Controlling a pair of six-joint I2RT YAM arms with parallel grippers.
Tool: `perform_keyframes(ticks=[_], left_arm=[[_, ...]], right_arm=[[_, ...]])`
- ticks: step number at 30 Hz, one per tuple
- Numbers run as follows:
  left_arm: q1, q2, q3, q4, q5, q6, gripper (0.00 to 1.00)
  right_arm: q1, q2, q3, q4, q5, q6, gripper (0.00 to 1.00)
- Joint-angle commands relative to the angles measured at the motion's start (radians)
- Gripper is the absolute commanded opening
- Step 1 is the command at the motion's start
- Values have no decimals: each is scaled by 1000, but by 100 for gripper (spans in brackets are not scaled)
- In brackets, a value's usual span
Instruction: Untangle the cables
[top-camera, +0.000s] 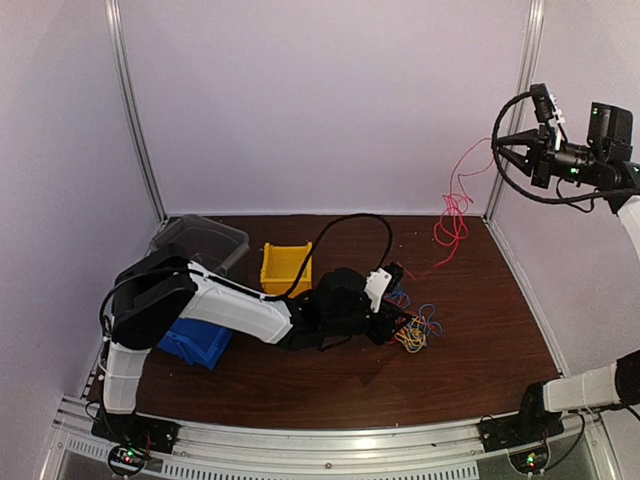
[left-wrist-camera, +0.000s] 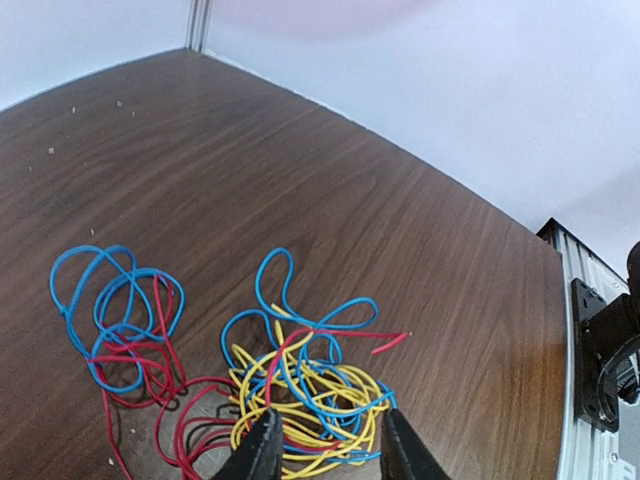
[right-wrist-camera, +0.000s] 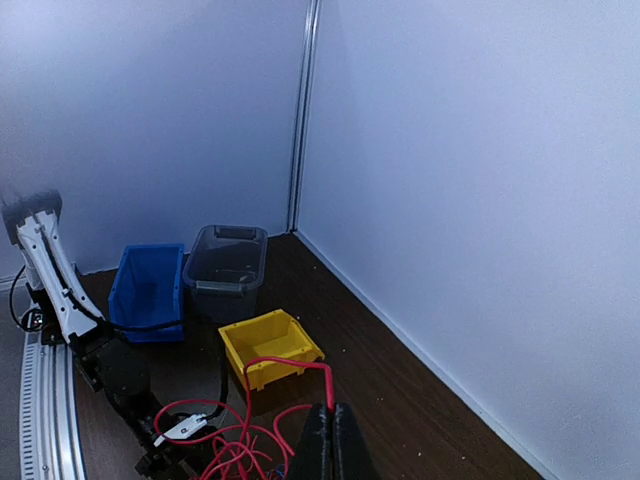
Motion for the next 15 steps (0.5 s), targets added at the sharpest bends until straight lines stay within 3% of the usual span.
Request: perform_keyframes(ticks=[1,15], left_arm=[[-1,-117,-22,27,-7,11,42],[-7,-282,-68,-34,-43,23,51]], right_arm=[[-6,-71,-108,-37,38,-94,0],[12,-182,-317,-138,31,-187,0]])
